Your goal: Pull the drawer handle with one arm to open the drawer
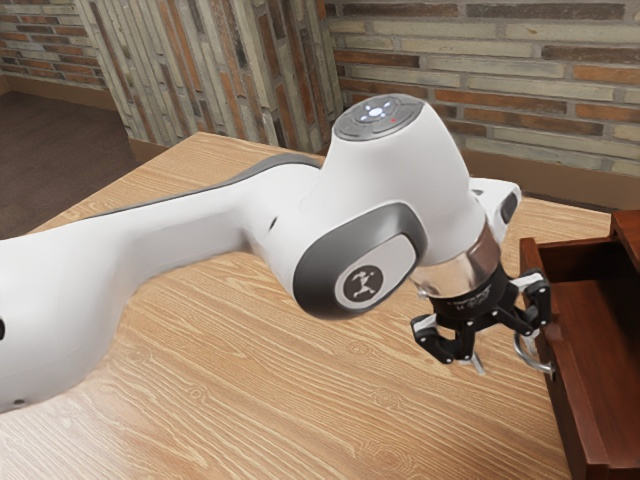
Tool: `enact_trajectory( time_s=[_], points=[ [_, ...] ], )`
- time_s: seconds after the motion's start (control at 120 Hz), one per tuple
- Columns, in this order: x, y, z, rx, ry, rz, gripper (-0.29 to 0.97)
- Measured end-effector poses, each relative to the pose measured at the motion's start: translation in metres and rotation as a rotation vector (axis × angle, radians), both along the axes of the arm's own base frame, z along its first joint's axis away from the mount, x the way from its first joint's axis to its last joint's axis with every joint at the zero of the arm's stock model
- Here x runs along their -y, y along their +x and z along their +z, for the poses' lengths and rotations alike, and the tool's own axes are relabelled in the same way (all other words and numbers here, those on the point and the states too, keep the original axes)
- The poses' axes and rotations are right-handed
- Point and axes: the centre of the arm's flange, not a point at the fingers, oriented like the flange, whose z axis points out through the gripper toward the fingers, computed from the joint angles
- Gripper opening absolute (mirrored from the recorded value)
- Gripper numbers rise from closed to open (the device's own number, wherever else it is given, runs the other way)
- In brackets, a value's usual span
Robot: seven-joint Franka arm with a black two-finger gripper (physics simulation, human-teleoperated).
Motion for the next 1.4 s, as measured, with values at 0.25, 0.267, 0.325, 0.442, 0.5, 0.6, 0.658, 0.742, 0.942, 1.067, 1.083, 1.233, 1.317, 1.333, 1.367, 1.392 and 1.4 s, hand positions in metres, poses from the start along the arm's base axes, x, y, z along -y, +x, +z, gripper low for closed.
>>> enact_trajectory(
  time_s=[0.25, 0.267, 0.325, 0.442, 0.5, 0.6, 0.658, 0.742, 0.942, 1.067, 1.083, 1.233, 1.317, 1.333, 1.367, 1.392, 1.4],
  points=[
    [-0.008, -0.008, -0.001, -0.007, 0.006, 0.007, 0.33],
    [-0.009, -0.009, -0.001, -0.008, 0.007, 0.007, 0.33],
    [-0.010, -0.012, 0.000, -0.009, 0.009, 0.007, 0.33],
    [-0.016, -0.017, 0.000, -0.011, 0.012, 0.013, 0.33],
    [-0.018, -0.019, 0.001, -0.010, 0.016, 0.014, 0.33],
    [-0.021, -0.023, 0.002, -0.008, 0.021, 0.015, 0.33],
    [-0.023, -0.026, 0.001, -0.010, 0.024, 0.016, 0.33],
    [-0.027, -0.030, 0.001, -0.013, 0.027, 0.019, 0.33],
    [-0.037, -0.036, 0.001, -0.013, 0.035, 0.028, 0.33],
    [-0.040, -0.039, 0.000, -0.014, 0.044, 0.028, 0.33],
    [-0.040, -0.040, 0.000, -0.015, 0.045, 0.028, 0.33],
    [-0.050, -0.048, -0.003, -0.022, 0.052, 0.039, 0.33],
    [-0.058, -0.050, -0.002, -0.023, 0.053, 0.050, 0.33],
    [-0.059, -0.051, -0.002, -0.022, 0.053, 0.051, 0.33],
    [-0.061, -0.052, -0.001, -0.022, 0.054, 0.053, 0.33],
    [-0.061, -0.054, -0.001, -0.021, 0.054, 0.053, 0.33],
    [-0.061, -0.054, -0.001, -0.021, 0.054, 0.053, 0.33]
  ],
)
